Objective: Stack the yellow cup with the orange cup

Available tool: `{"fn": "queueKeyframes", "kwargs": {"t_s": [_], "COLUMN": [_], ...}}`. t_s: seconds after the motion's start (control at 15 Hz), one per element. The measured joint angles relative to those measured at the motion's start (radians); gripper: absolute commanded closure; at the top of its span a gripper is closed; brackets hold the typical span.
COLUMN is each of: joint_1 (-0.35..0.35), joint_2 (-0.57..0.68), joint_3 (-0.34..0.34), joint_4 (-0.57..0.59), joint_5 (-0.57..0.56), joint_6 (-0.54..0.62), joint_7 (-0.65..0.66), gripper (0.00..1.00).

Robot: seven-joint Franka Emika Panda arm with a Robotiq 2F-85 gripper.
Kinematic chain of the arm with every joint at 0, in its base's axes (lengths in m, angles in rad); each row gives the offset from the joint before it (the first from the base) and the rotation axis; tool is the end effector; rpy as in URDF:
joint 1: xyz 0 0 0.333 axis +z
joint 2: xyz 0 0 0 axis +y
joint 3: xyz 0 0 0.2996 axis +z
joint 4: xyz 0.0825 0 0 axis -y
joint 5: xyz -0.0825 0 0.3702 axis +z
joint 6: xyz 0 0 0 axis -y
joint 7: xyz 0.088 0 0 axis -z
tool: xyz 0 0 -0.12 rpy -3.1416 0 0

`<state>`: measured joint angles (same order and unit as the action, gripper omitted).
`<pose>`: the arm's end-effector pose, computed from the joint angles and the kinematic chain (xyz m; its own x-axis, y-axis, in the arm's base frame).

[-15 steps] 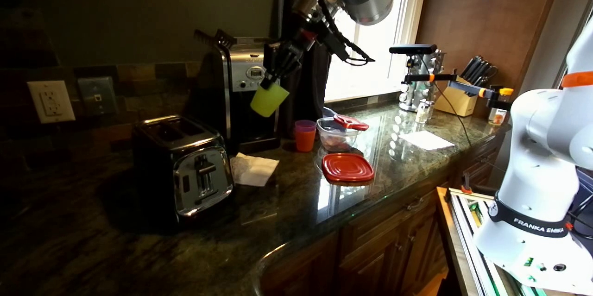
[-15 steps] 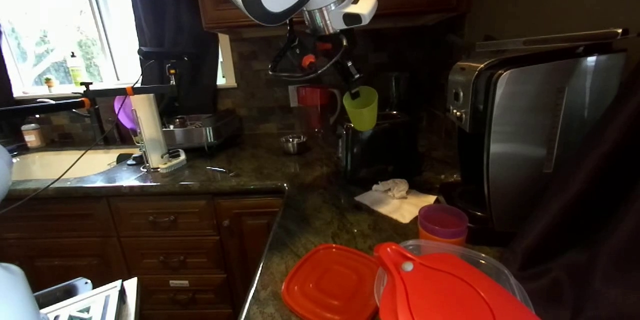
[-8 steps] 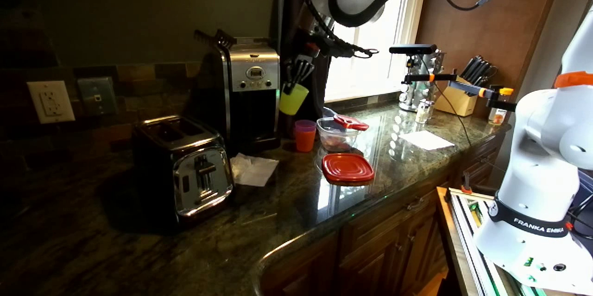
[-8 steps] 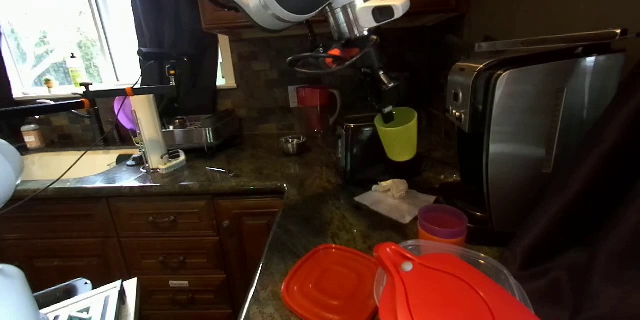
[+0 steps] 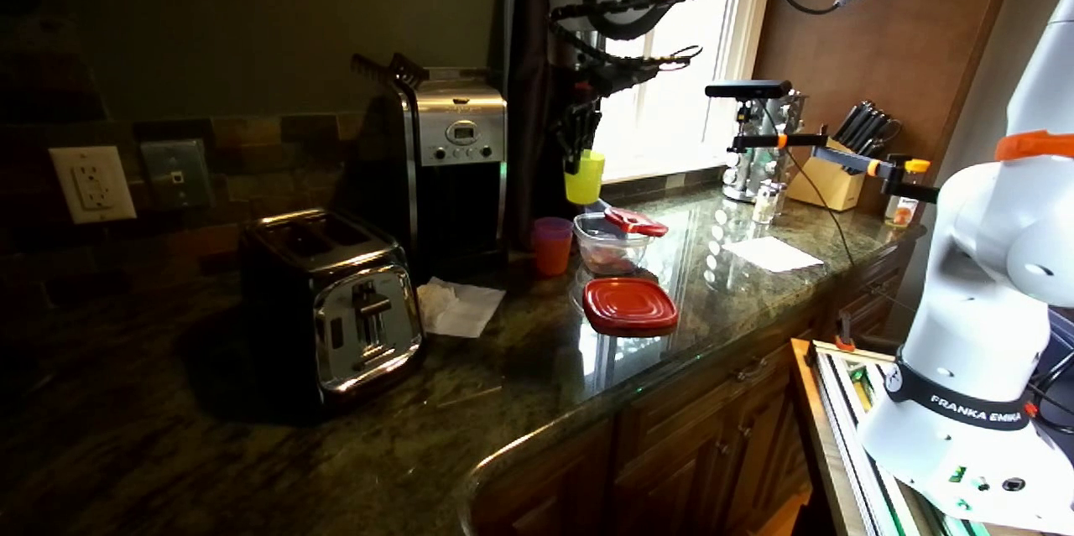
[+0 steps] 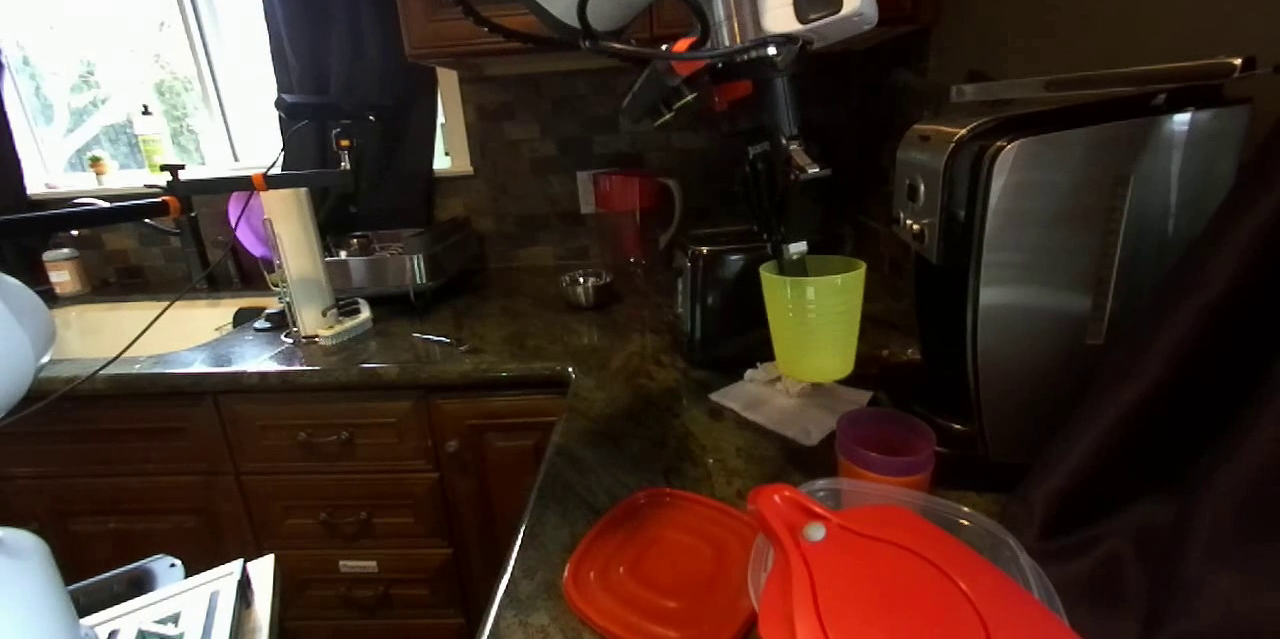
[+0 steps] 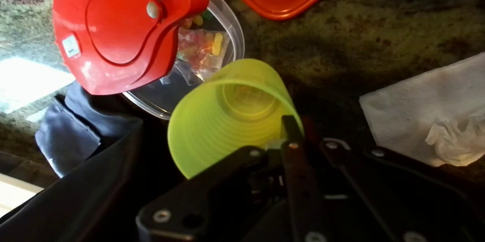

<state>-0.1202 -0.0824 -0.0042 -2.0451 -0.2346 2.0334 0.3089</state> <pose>0.5221 -0.0813 0.4615 0.9409 -0.3161 0.1218 -0.3344 -0.9238 0.1863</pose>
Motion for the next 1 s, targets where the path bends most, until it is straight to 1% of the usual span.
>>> {"fn": "queueKeyframes", "kwargs": {"t_s": [0.13, 0.33, 0.47, 0.67, 1.0], "joint_1": [0.005, 0.008, 0.007, 0.007, 0.007], "joint_2": [0.030, 0.070, 0.086, 0.103, 0.131], "joint_3": [0.000, -0.009, -0.022, -0.041, -0.067], "joint_4": [0.017, 0.020, 0.020, 0.020, 0.020], "joint_5": [0.018, 0.086, 0.113, 0.125, 0.125], "joint_6": [0.029, 0.144, 0.188, 0.222, 0.243], "joint_7": [0.012, 0.020, 0.020, 0.021, 0.023], "gripper": [0.99, 0.99, 0.99, 0.99, 0.99]}}
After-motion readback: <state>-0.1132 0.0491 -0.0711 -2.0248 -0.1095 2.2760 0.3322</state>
